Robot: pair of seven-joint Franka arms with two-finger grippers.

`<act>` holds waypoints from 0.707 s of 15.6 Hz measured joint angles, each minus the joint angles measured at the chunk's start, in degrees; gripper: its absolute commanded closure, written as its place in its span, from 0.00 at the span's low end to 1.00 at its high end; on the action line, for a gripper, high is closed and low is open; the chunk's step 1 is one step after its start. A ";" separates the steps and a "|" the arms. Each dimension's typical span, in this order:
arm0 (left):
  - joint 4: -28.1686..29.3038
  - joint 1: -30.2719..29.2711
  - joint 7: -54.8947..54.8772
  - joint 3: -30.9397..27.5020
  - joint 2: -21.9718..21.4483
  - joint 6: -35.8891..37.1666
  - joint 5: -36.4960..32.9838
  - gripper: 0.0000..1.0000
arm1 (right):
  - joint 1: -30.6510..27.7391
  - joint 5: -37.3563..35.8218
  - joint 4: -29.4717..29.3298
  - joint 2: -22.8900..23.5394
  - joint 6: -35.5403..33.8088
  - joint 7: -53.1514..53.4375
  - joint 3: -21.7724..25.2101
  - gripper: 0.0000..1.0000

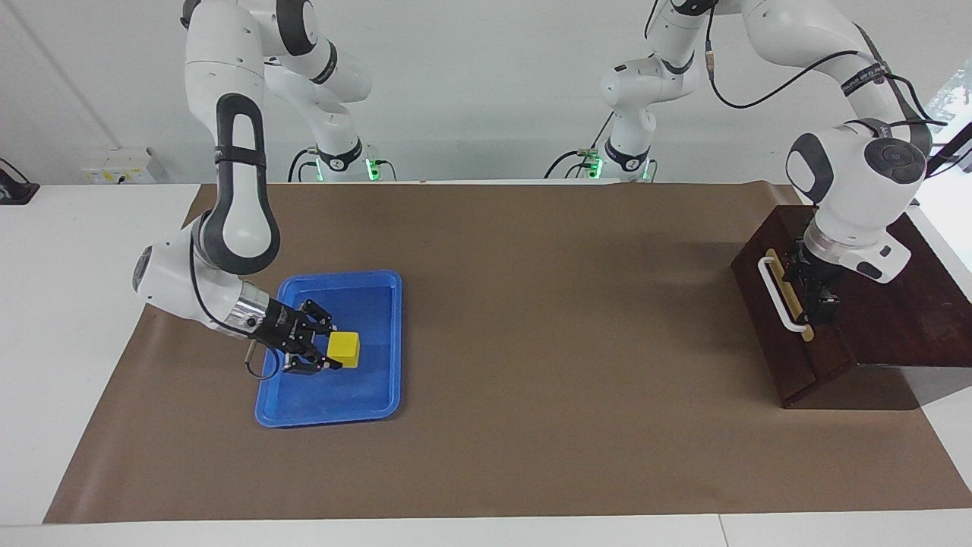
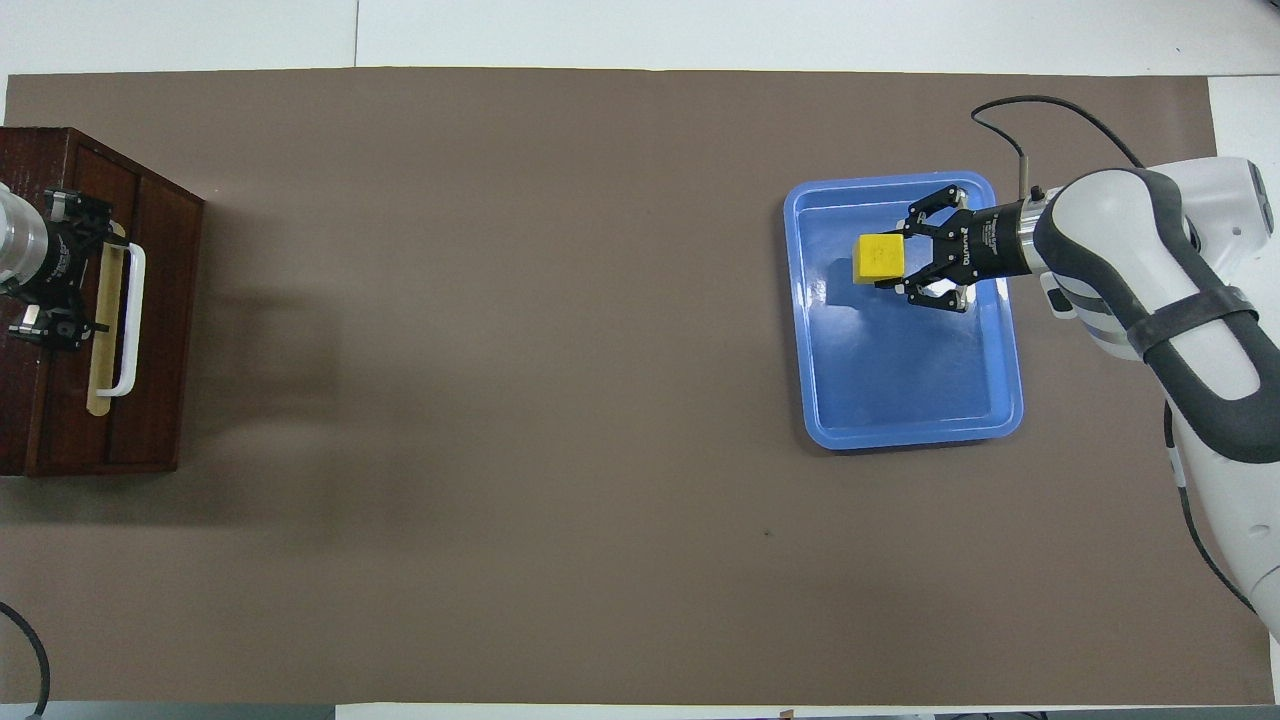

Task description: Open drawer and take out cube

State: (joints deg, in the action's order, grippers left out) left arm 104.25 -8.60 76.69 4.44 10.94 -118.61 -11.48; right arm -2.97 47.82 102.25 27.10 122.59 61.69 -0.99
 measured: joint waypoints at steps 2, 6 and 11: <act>0.01 1.81 -0.02 0.15 0.06 0.35 0.50 0.00 | 1.23 0.90 0.30 0.38 1.59 -0.01 -0.01 1.00; -3.11 7.73 -2.45 0.55 -0.95 3.73 1.65 0.00 | 1.90 1.04 0.72 1.29 2.46 -0.04 0.01 0.96; -8.04 8.15 -31.83 0.35 -8.17 19.06 8.24 0.00 | 1.92 1.05 1.84 1.34 2.87 -2.48 0.02 0.00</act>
State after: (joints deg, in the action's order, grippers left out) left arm 96.21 -0.45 44.86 4.79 2.77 -99.55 -3.23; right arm -1.06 48.86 104.09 28.45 125.46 59.21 -0.97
